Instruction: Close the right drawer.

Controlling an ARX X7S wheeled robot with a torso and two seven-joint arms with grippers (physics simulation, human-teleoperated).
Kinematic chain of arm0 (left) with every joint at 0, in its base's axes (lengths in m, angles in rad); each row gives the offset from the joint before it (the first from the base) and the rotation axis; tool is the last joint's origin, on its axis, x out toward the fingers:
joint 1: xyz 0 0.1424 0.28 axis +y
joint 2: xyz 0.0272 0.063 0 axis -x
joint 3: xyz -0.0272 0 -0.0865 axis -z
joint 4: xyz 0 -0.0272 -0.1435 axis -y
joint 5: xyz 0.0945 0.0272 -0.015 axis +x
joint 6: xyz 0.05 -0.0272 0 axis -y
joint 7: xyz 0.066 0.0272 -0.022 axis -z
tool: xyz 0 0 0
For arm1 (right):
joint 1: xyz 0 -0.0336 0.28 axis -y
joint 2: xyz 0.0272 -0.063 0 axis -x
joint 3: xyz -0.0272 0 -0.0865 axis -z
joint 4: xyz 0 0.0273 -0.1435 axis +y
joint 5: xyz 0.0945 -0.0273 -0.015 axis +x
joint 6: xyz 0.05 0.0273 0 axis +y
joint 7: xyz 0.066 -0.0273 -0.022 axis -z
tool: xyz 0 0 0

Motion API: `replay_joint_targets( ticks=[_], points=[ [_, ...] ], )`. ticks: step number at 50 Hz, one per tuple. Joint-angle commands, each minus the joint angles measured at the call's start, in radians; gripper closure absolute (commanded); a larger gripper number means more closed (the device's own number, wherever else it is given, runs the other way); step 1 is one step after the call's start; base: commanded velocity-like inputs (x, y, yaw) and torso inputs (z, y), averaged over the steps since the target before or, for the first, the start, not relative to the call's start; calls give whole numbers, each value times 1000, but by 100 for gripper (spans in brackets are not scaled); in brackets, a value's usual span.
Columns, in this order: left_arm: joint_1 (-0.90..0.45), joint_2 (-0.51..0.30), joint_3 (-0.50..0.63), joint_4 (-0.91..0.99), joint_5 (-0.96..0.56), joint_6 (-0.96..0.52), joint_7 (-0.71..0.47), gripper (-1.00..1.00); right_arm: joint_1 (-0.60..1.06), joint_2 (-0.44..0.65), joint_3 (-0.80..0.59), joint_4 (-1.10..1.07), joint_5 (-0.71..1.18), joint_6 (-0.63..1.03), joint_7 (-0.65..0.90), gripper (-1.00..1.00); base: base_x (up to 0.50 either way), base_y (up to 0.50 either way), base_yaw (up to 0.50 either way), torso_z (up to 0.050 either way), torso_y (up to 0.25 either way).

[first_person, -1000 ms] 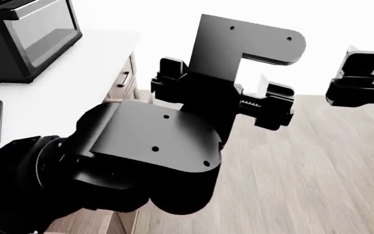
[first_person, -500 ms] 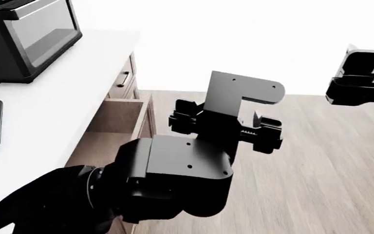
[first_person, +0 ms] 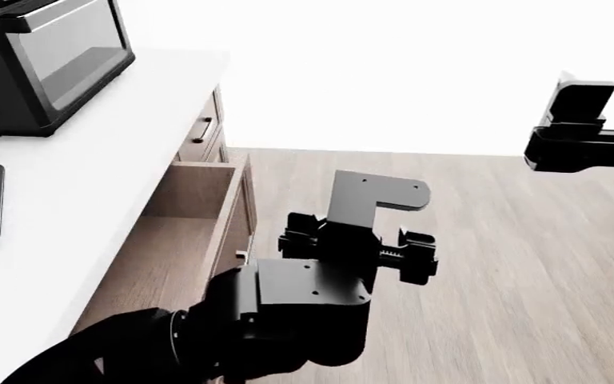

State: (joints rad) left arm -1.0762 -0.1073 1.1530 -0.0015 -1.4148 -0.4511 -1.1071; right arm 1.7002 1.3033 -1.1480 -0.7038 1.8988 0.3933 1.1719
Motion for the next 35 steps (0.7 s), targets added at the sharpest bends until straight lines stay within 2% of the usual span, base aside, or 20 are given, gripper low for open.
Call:
replay_joint_targets(
  ticks=[1, 26, 35],
  points=[
    [54, 1, 1, -57, -18, 26, 45, -100, -2, -6, 3, 1, 2, 3, 2, -100, 0, 0, 0, 0, 0],
    [87, -8, 46, -170, 26, 36, 94, -100, -12, -18, 7, 1, -5, 9, 4, -100, 0, 0, 0, 0, 0],
    [90, -19, 39, -145, 16, 39, 83, -100, -6, -24, 12, -2, 2, 14, 10, -100, 0, 0, 0, 0, 0]
  ],
)
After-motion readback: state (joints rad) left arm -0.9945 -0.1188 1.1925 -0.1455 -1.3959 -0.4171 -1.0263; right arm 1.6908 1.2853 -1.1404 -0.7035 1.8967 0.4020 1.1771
